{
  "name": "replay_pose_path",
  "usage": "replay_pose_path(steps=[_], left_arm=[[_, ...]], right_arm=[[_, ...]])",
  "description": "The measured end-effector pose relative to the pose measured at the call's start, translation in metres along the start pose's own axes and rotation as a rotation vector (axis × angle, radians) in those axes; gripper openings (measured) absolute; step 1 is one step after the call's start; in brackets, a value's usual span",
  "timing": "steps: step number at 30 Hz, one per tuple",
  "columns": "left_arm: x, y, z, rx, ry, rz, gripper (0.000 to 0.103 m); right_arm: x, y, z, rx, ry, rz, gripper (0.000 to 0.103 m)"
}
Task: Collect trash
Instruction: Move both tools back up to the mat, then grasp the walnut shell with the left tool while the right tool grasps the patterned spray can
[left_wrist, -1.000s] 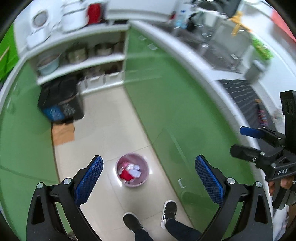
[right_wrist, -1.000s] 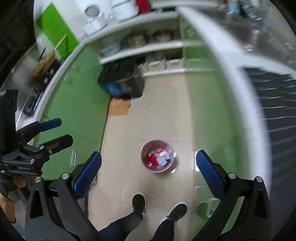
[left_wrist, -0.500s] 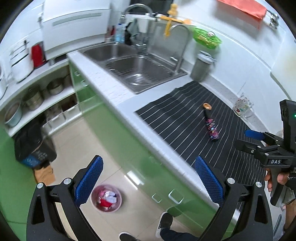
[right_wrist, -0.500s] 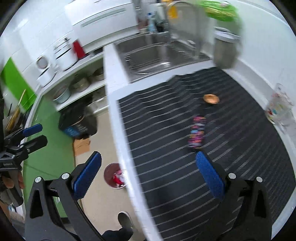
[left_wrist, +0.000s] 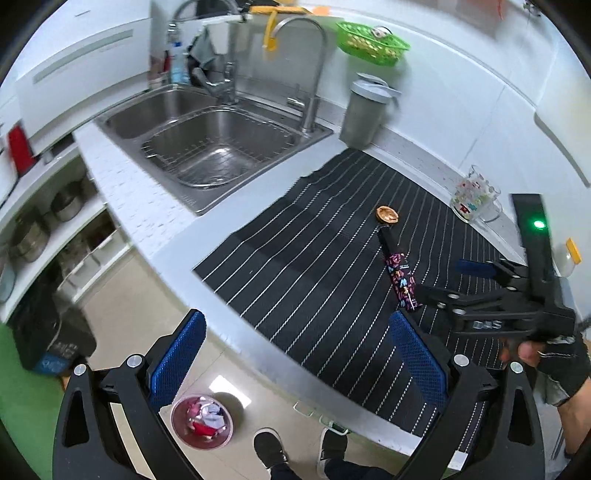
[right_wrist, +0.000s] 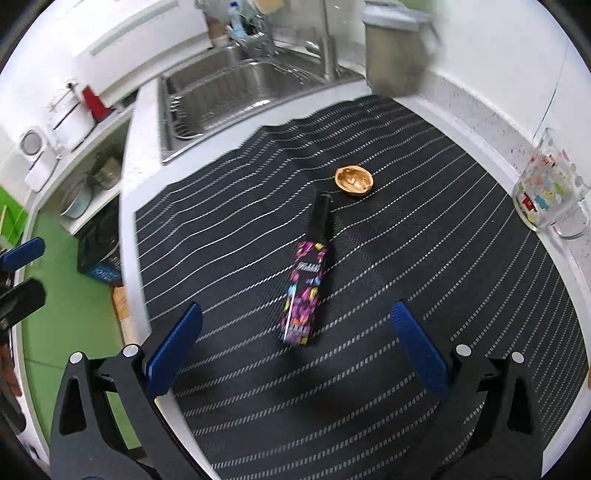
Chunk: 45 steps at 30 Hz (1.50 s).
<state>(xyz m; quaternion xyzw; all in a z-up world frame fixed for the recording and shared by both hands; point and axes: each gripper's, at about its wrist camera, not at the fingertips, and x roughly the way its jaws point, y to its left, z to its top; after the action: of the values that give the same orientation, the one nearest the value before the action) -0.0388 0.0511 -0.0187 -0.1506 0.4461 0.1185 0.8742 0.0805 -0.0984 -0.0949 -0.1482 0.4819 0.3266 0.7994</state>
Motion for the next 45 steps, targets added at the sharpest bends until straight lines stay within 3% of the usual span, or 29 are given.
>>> replay_pose_path(steps=[2,4,8,10,13,21,35,45], left_arm=[[0.011,0.004,0.007,0.020,0.018,-0.014,0.096],[0.020,0.006,0.012,0.032,0.032,-0.033,0.096],[0.038,0.007,0.023,0.061,0.061,-0.063,0.096],[0.044,0.005,0.027,0.071,0.070,-0.075,0.096],[0.053,0.001,0.033,0.090,0.083,-0.092,0.096],[0.069,-0.026,0.050,0.143,0.091,-0.140,0.096],[0.121,-0.099,0.098,0.243,0.094,-0.206,0.096],[0.184,-0.126,0.112,0.282,0.162,-0.174,0.096]], right_arm=[[0.012,0.000,0.004,0.024,0.015,-0.012,0.099],[0.024,0.001,0.007,0.037,0.041,-0.026,0.082],[0.045,0.000,0.009,0.050,0.082,-0.040,0.062],[0.051,0.001,0.009,0.046,0.097,-0.050,0.040],[0.051,-0.002,0.010,0.045,0.097,-0.048,0.024],[0.028,-0.018,0.012,0.073,0.065,-0.028,0.023],[-0.015,-0.092,0.016,0.131,0.036,-0.050,0.023],[-0.016,-0.126,0.011,0.177,0.045,-0.024,0.023]])
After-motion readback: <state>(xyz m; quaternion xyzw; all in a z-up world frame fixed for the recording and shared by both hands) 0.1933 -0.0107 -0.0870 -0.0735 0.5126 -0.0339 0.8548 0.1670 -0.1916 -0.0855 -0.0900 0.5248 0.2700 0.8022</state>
